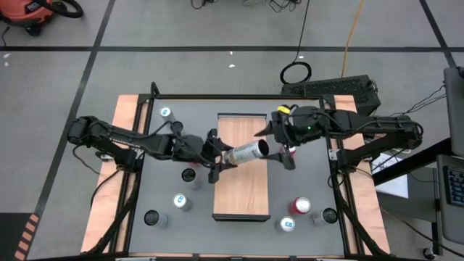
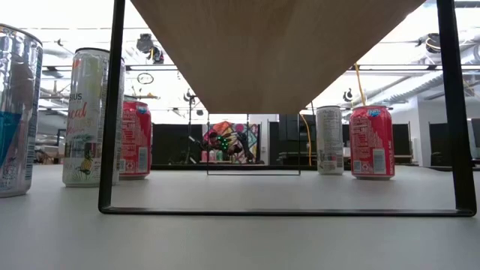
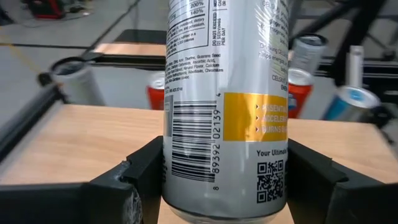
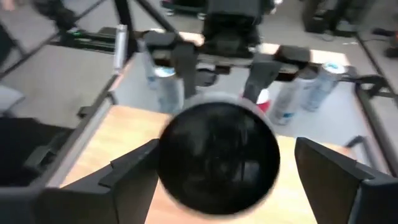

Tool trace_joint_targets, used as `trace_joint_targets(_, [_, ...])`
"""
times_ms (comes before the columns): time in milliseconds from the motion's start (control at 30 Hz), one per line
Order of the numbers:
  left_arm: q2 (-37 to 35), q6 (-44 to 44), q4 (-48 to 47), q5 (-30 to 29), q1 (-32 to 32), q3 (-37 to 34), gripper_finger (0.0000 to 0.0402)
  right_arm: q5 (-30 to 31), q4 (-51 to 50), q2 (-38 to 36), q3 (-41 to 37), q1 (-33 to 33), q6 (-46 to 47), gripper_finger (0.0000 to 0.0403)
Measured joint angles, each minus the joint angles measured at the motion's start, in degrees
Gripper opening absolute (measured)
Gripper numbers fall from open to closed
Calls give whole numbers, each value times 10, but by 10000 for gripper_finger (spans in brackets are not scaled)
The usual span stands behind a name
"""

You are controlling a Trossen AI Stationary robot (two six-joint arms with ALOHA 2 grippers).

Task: Place canned beverage on shelf
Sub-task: Put the top right white yellow soda can on the shelf

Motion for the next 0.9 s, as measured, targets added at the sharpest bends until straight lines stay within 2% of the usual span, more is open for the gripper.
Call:
trace_joint_targets(133, [-10, 2, 8, 21, -19, 0, 242, -6, 7, -35, -48, 3, -1, 313])
trace_joint_targets(233, [-19, 3, 14, 24, -35, 0, 242, -3, 61, -82, -127, 6, 8, 313])
trace_joint_targets(367, [-29, 9, 53, 24, -46, 0, 242, -6, 215, -142, -261, 8, 39, 313])
trace_joint_targets(533, [-23, 42, 117, 55, -44, 0, 242, -6, 442, -161, -391, 19, 54, 313])
trace_joint_targets(700, [-21, 60, 155, 75, -38, 0, 242, -6, 587, -149, -440, 28, 48, 313])
trace_joint_targets(900, [-21, 73, 239, 82, -28, -24, 242, -6, 687, -125, -441, 35, 18, 313])
